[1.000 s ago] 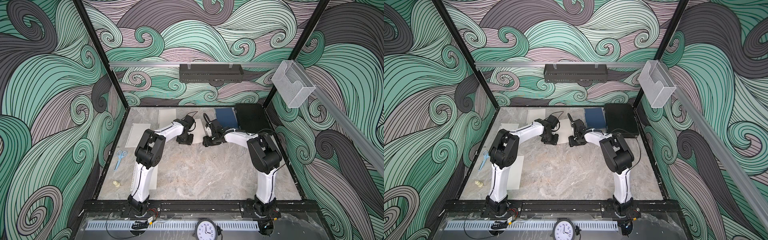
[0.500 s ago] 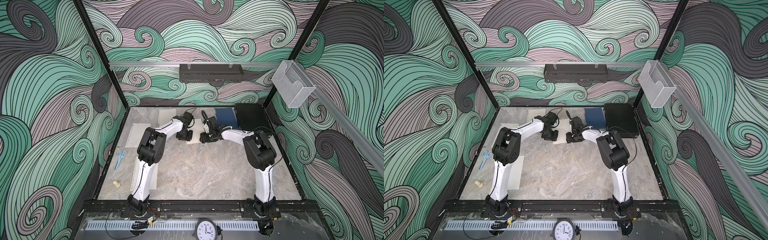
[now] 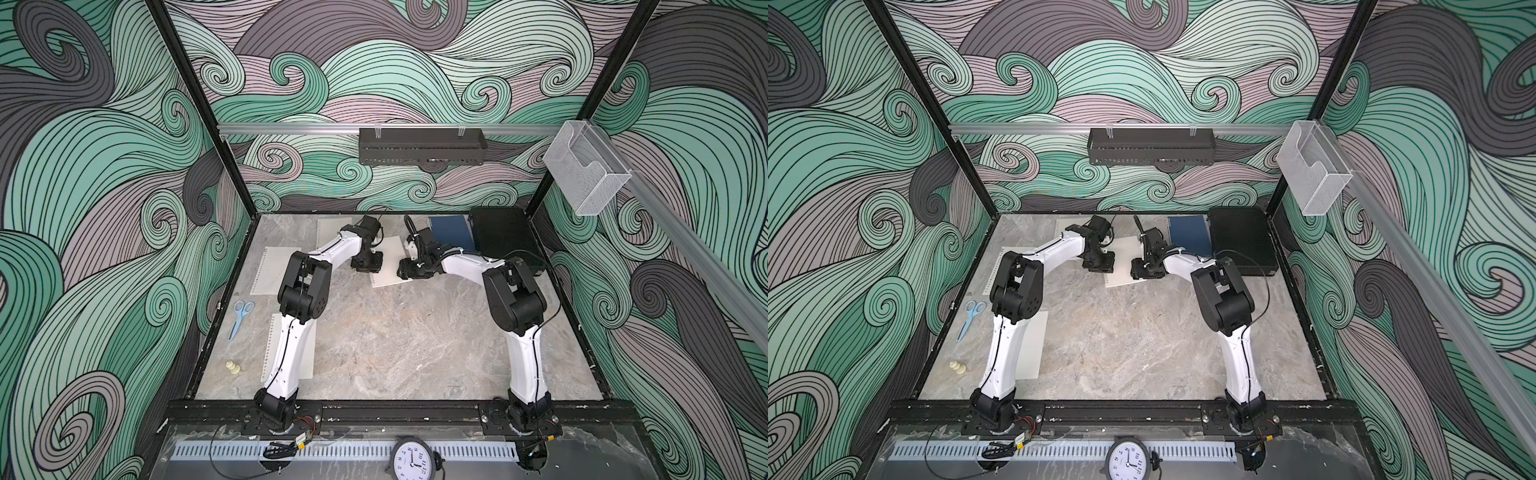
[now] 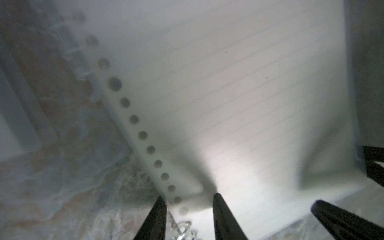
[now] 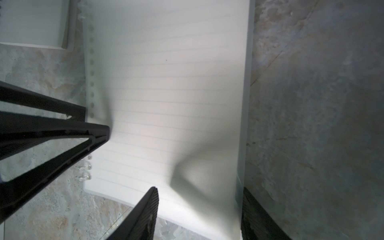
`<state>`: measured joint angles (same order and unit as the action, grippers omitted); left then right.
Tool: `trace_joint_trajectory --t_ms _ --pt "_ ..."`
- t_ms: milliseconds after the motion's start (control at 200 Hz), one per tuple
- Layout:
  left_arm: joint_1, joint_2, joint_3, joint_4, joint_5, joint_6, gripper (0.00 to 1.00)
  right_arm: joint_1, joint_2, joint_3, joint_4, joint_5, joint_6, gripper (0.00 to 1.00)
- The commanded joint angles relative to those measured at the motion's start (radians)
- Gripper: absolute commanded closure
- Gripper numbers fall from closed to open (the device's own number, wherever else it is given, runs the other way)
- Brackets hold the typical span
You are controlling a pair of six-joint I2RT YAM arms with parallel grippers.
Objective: Tear off pages from different notebooks
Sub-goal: Move the notebook to the center of the board.
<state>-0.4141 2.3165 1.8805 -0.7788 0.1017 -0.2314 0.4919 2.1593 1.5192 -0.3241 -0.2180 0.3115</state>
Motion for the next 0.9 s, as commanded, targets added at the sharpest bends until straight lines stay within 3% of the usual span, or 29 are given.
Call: trace_joint_trajectory --t_ms 0,891 --pt "0.012 0.069 0.039 -0.04 0.012 0.026 0.64 -0.002 0.038 0.033 0.008 -0.044 0.023 0.39" --pt "0.084 0.29 0.401 -0.098 0.072 0.025 0.63 -0.059 0.247 0.355 -0.03 -0.143 0.052 0.43"
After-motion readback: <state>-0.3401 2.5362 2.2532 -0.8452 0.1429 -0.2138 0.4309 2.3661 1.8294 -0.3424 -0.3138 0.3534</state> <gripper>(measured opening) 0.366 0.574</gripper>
